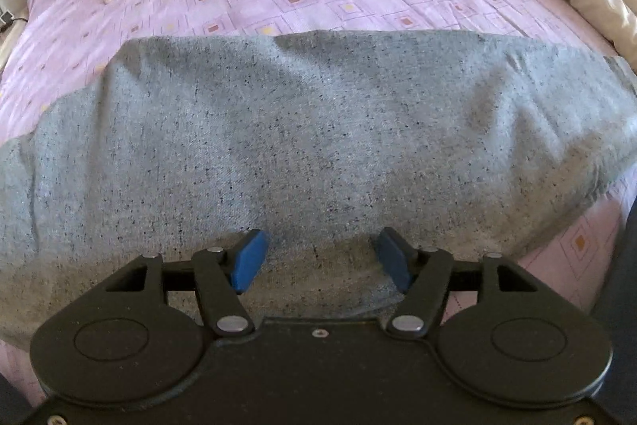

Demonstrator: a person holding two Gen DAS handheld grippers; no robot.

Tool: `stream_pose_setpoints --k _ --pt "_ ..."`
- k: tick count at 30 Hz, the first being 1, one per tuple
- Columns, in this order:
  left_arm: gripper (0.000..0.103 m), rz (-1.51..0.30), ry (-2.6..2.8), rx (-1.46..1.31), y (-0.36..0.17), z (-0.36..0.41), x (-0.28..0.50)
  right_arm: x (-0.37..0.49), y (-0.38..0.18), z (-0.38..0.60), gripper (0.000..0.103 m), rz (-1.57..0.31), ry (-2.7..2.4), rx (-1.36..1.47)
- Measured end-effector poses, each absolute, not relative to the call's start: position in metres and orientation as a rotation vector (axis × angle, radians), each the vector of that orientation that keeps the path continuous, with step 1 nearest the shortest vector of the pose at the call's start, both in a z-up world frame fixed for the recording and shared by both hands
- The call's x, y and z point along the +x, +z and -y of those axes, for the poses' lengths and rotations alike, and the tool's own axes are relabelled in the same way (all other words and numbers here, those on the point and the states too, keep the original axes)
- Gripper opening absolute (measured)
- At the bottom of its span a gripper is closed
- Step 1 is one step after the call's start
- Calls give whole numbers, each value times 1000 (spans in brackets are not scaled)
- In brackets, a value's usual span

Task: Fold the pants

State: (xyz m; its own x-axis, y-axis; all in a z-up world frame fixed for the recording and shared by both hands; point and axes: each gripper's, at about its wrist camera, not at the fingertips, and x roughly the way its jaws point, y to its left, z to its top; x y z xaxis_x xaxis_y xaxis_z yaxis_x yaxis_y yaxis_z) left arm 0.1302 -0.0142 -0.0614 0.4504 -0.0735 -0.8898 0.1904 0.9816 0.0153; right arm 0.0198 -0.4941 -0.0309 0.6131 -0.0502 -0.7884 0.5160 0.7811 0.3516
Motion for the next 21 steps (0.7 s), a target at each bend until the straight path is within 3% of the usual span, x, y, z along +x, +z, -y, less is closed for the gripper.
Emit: stream_pose_setpoints --k 8,9,10,15,21 --pt "74 -1092 -143 143 -63 18 133 40 -36 495 50 -794 -361 614" --pt "74 -1091 -143 139 -63 18 134 42 -35 494 37 -798 -355 593" --pt "74 -1091 -145 138 -62 17 134 44 -35 493 14 -802 -336 580" --pt "68 -1102 -160 127 -56 20 138 36 -22 492 13 -744 -263 591" --pt "68 -1062 -222 102 -38 51 168 36 -1 489 13 -717 -204 562"
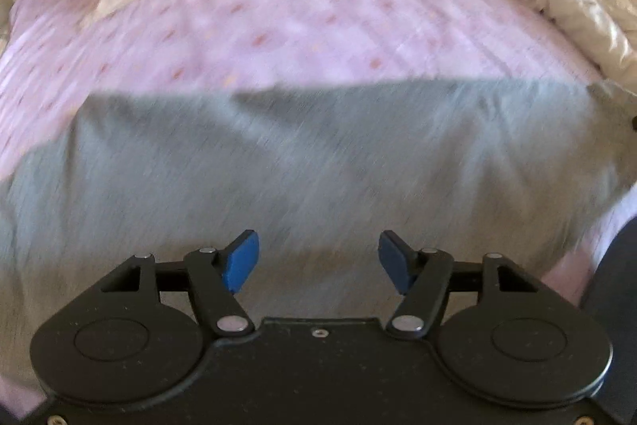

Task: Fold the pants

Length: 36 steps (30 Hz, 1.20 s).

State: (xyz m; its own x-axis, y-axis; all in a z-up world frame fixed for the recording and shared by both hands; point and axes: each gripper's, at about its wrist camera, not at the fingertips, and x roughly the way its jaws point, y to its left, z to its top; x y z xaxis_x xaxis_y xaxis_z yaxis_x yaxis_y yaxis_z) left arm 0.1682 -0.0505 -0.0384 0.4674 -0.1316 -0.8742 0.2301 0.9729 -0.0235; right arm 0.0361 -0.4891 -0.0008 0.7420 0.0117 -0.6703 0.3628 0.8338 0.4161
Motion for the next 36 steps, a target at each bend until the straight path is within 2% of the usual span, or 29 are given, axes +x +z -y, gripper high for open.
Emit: stream_pose_setpoints --k 6,12,13,14,16,18,20,21,26,33,35,36 --pt "68 -1057 -313 134 -34 108 217 42 7 489 13 -729 -166 528" --pt "68 -1086 -304 188 -52 150 259 43 9 485 14 -733 -138 492" --pt "71 -1101 -293 199 -58 154 265 43 9 485 14 -734 -134 490" --pt "78 -1104 -283 210 -63 157 270 43 9 485 14 -734 -131 490" --pt "80 -1091 -280 220 -65 159 274 42 9 487 14 -735 -130 496" --pt "76 -1109 -291 213 -62 157 276 43 9 489 14 -735 -128 503" --pt "68 -1114 -291 209 -54 152 271 43 9 489 13 -734 -127 503" --pt "67 -1113 -295 212 -50 150 266 43 9 489 13 -734 -127 502" --pt "68 -1148 -445 230 -31 144 218 43 10 487 13 -735 -123 494" --pt "68 -1209 -524 324 -51 154 167 44 15 481 14 -739 -118 470" --pt "75 -1184 -510 320 -58 157 163 43 19 478 14 -738 -122 461" --pt "75 -1178 -509 324 -58 159 161 43 22 476 13 -737 -124 458"
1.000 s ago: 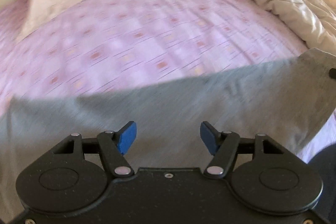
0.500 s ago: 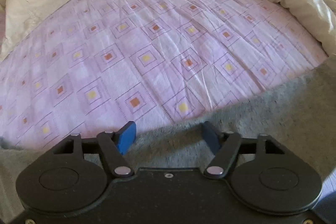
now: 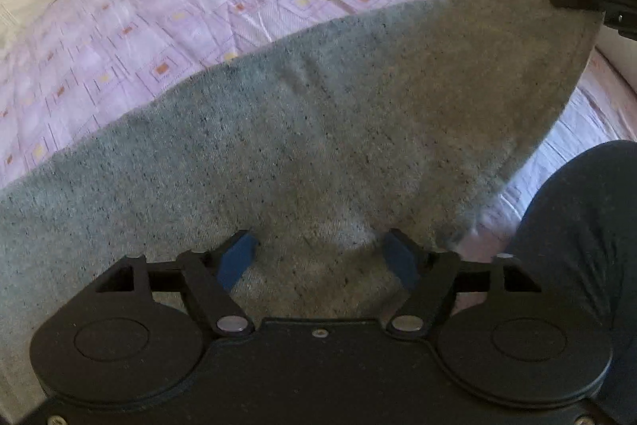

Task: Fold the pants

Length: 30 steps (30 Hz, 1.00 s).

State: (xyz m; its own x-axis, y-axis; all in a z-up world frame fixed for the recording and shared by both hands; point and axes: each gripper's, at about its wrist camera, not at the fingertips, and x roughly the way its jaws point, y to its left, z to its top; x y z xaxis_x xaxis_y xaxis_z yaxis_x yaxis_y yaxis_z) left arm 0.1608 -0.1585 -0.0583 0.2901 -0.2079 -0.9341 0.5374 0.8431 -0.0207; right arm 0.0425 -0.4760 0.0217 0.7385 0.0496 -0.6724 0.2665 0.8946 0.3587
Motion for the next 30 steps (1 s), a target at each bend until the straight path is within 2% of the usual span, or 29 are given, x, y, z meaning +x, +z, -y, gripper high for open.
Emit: stream_pose_setpoints --k 3,5,10,17,20,27,29,30 --pt "73 -1176 -503 315 -54 157 157 42 36 467 13 -718 -118 434" --pt "67 -1180 -498 278 -47 146 155 43 48 455 13 -707 -103 392" --pt "67 -1157 -423 165 -30 92 151 49 82 408 14 -664 -25 286" --pt "67 -1119 -245 120 -26 -7 148 53 111 291 14 -619 216 150" --pt "67 -1097 -172 111 -26 -43 147 53 93 231 14 -636 316 101" --pt "67 -1071 -34 -38 -34 -106 142 42 -17 113 14 -797 430 -64" --pt "67 -1082 -14 -72 -39 -109 145 35 -35 95 18 -806 416 -142" --pt "67 -1085 -6 -81 -39 -114 144 34 -37 90 24 -808 416 -156"
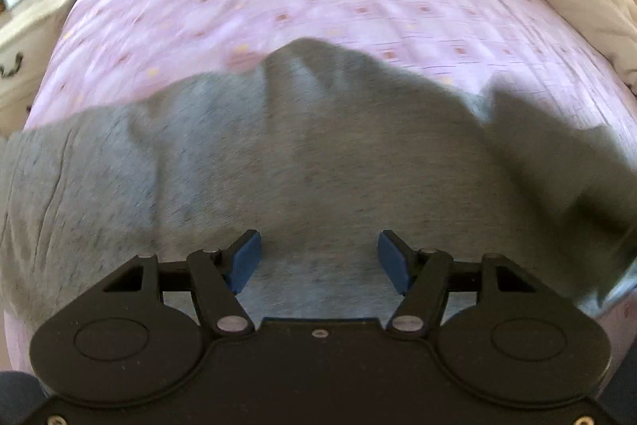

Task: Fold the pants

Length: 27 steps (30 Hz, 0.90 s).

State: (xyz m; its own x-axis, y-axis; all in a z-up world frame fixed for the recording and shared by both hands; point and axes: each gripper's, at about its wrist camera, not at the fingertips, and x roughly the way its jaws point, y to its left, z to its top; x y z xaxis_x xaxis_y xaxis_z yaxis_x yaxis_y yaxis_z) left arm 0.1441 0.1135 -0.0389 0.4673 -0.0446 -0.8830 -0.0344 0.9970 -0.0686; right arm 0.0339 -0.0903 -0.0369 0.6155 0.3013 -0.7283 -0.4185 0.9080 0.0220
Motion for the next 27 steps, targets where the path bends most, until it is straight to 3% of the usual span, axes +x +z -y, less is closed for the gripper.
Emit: stream_pose_setpoints --k 2,11,18,22,25,27 --pt "67 -1071 -1 -96 -34 -120 141 33 -31 90 39 -799 465 -136" --pt "67 -1011 -78 -200 -20 -125 140 36 17 138 40 -817 561 -55" --pt "68 -1035 -159 -265 -23 -106 146 59 14 192 40 -838 397 81" --pt "68 -1077 -175 -206 -30 -88 146 66 10 216 40 -853 297 149" --pt "74 -1154 -201 -99 -45 -69 144 79 10 238 39 -872 186 223" --pt "78 -1113 -207 -1 -47 -58 132 84 10 257 39 -874 92 289"
